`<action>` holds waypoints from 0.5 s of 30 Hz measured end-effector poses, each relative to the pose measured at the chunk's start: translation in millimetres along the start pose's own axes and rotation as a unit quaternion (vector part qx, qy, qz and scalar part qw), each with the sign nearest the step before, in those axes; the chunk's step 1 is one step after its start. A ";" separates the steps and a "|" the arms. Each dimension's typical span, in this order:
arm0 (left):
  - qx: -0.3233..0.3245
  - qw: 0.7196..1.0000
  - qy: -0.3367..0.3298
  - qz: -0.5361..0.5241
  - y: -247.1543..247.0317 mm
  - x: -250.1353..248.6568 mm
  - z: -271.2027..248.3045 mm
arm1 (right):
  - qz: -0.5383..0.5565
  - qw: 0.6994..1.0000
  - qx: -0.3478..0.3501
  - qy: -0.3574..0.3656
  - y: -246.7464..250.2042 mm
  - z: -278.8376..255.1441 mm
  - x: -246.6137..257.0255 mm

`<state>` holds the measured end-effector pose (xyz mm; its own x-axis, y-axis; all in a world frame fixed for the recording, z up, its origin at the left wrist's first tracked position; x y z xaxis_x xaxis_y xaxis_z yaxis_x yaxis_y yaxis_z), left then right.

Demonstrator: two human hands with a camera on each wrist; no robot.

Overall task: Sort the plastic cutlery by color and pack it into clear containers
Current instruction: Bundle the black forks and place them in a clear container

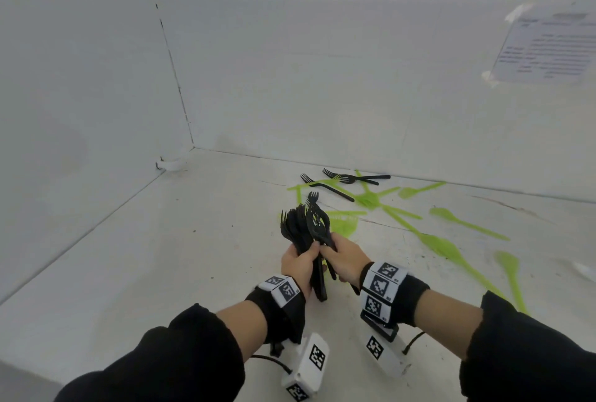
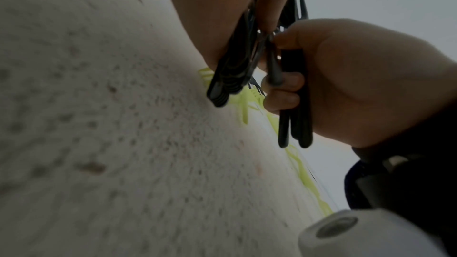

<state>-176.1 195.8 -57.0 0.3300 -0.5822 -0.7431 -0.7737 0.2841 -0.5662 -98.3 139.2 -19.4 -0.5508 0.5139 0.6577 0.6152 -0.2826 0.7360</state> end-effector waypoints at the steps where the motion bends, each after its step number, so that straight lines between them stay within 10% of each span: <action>1: 0.005 1.000 0.007 0.001 0.0 2.8 -2.4 | 0.002 1.000 -0.005 0.003 -1.2 -3.3 -1.9; 15: 0.058 0.997 0.035 0.042 -21.5 39.3 -35.4 | 0.089 0.994 -0.061 -0.018 15.2 -44.3 -39.8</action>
<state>-165.6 139.9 -61.4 0.2248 -0.6032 -0.7652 -0.7281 0.4180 -0.5433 -92.0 78.5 -27.3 -0.4174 0.4745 0.7750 0.6277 -0.4662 0.6235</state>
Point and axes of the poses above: each hand's wrist, its own z-axis towards the middle knuckle, its own y-axis out of the back of the hand, x = y × z, the point moved 6 cm from there along z, towards the middle knuckle, and after that the axes turned 13 degrees about -z, right-handed, at the moved point
